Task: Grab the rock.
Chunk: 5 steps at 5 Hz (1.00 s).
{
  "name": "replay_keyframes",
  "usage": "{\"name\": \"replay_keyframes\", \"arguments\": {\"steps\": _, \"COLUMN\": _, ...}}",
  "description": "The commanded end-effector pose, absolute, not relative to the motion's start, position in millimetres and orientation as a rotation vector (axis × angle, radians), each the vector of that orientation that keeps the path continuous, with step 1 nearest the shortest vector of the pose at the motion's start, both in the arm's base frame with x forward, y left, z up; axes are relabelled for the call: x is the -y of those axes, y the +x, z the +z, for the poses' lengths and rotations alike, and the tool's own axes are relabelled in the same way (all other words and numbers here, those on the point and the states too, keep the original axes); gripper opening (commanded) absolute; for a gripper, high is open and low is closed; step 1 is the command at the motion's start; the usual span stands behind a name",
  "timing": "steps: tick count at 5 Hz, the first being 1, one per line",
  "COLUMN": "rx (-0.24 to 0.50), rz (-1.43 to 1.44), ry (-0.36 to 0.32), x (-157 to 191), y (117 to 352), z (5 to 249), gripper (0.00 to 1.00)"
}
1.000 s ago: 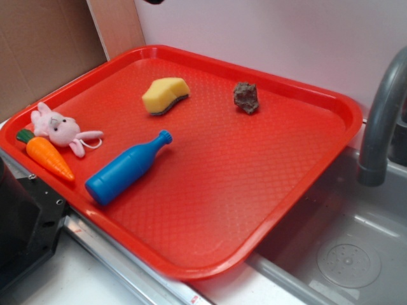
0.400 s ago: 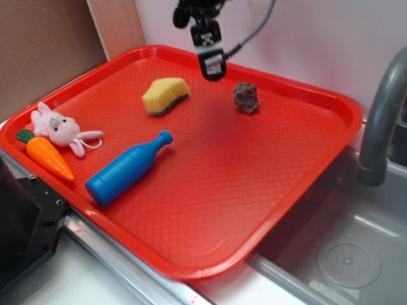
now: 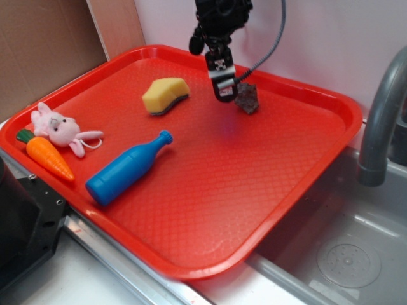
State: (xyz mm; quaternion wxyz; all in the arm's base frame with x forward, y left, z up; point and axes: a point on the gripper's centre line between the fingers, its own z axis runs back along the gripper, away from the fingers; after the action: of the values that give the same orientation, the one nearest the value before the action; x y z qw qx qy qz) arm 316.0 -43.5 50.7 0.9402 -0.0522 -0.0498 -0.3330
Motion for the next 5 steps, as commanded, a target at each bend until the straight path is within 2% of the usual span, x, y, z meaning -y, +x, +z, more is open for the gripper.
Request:
{"name": "replay_keyframes", "arguments": {"steps": 1, "rx": 0.159, "rz": -0.766, "ry": -0.082, "x": 68.4, "y": 335.1, "z": 47.5, "gripper": 1.00}}
{"name": "replay_keyframes", "arguments": {"steps": 2, "rx": 0.158, "rz": -0.769, "ry": -0.075, "x": 71.7, "y": 338.0, "z": 44.5, "gripper": 1.00}}
{"name": "replay_keyframes", "arguments": {"steps": 3, "rx": 0.139, "rz": -0.729, "ry": -0.056, "x": 69.9, "y": 337.9, "z": 38.9, "gripper": 0.00}}
{"name": "replay_keyframes", "arguments": {"steps": 4, "rx": 0.146, "rz": -0.692, "ry": -0.032, "x": 65.3, "y": 333.6, "z": 47.8, "gripper": 0.00}}
{"name": "replay_keyframes", "arguments": {"steps": 5, "rx": 0.168, "rz": -0.558, "ry": 0.038, "x": 51.2, "y": 318.4, "z": 74.1, "gripper": 0.00}}
